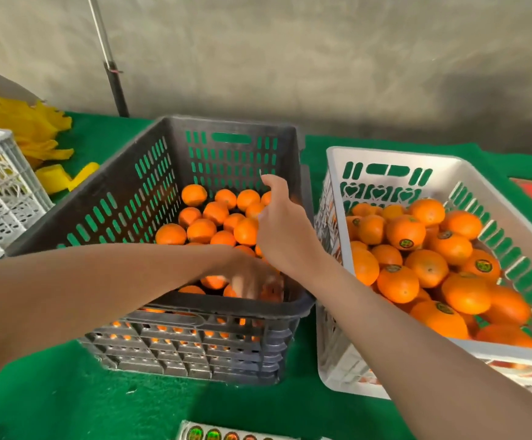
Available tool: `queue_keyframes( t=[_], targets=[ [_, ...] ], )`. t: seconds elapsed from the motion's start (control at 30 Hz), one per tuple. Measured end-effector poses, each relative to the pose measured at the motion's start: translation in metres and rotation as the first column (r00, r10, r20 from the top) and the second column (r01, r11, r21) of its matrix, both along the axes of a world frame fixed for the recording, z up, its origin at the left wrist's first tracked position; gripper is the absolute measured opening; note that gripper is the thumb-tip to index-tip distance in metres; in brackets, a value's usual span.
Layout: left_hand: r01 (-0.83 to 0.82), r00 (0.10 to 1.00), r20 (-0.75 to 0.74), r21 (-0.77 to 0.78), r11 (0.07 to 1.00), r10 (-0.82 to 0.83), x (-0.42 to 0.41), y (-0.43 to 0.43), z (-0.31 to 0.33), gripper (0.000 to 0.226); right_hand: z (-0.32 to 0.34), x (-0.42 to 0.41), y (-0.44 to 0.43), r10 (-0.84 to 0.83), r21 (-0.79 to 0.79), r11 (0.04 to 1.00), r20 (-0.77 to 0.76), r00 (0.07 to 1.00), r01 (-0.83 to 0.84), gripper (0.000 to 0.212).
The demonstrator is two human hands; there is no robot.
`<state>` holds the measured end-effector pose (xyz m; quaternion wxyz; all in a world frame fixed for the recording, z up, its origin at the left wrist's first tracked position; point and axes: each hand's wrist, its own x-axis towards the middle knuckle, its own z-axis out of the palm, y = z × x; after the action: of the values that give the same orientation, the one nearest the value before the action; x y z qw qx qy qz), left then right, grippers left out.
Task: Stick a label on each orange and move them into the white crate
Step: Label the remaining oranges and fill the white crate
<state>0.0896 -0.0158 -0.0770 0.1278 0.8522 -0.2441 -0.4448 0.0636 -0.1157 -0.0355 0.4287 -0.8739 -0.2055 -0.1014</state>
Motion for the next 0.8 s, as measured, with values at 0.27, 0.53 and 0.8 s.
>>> queue_keyframes(
  t=[0.27,0.53,0.8],
  targets=[
    [-0.468,0.874,-0.227,-0.627,0.622,0.429,-0.019,0.083,0.069,0.067,0.014,-0.013,-0.011,0.002,0.307,0.952,-0.038,0.999,0.010,0.061],
    [-0.523,0.794,-0.275,-0.764,0.378,0.543,-0.084,0.063,0.102,0.085,0.032,-0.062,-0.033,0.260,0.296,0.917,0.065,0.963,-0.268,0.100],
    [-0.563,0.775,-0.455,-0.813,0.151,0.439,-0.114,-0.020,0.110,0.061,0.049,-0.094,-0.092,0.088,0.519,0.853,-0.061,0.994,-0.044,0.088]
  ],
)
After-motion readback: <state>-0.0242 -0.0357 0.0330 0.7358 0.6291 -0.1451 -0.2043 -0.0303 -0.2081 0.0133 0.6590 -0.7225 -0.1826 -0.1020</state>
